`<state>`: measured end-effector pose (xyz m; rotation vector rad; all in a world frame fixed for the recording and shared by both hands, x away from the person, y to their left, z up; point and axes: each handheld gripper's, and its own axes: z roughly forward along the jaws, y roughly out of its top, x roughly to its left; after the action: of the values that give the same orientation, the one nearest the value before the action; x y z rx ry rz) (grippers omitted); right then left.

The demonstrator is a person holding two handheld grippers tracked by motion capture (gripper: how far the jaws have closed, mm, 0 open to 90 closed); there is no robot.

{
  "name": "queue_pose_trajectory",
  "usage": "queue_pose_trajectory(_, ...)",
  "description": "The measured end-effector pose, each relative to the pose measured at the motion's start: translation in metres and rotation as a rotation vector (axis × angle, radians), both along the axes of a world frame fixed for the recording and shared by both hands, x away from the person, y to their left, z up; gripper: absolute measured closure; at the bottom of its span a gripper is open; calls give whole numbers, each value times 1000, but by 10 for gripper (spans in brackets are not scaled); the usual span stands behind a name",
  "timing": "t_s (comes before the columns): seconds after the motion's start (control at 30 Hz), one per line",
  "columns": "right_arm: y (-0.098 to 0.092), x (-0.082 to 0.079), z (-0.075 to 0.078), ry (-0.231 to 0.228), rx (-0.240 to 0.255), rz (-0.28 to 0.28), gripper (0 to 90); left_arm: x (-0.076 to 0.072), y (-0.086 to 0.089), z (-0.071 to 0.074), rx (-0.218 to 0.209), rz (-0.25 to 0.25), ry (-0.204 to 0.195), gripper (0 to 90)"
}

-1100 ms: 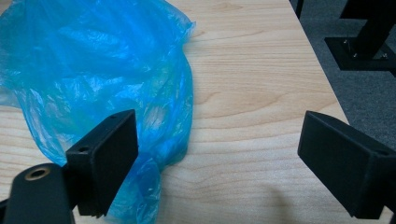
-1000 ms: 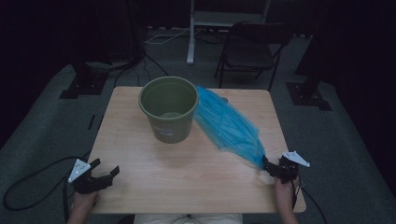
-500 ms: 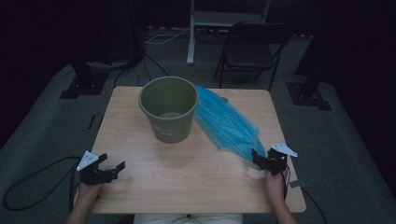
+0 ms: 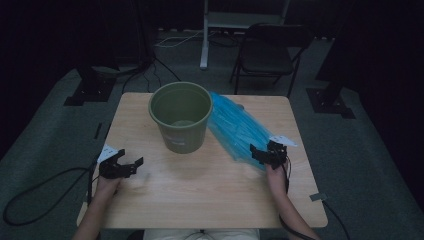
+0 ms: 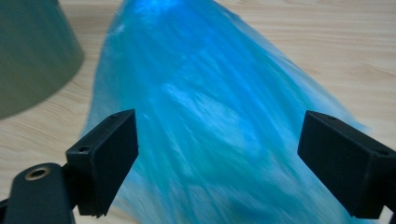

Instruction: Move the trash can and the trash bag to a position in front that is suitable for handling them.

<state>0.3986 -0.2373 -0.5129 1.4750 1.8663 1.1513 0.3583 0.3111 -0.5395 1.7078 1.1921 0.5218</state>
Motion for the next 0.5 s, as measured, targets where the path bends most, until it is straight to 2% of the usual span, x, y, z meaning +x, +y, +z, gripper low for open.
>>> queue_pose_trajectory(0.13,16,15,2,10,9,24,118,13,-1,1,-18,23,-8,52)
queue_pose_trajectory(0.37,42,45,4,21,34,37,118,44,-8,3,0,50,-9,51)
queue_pose_trajectory(0.5,51,59,5,28,17,31,118,59,-12,4,3,63,-5,52)
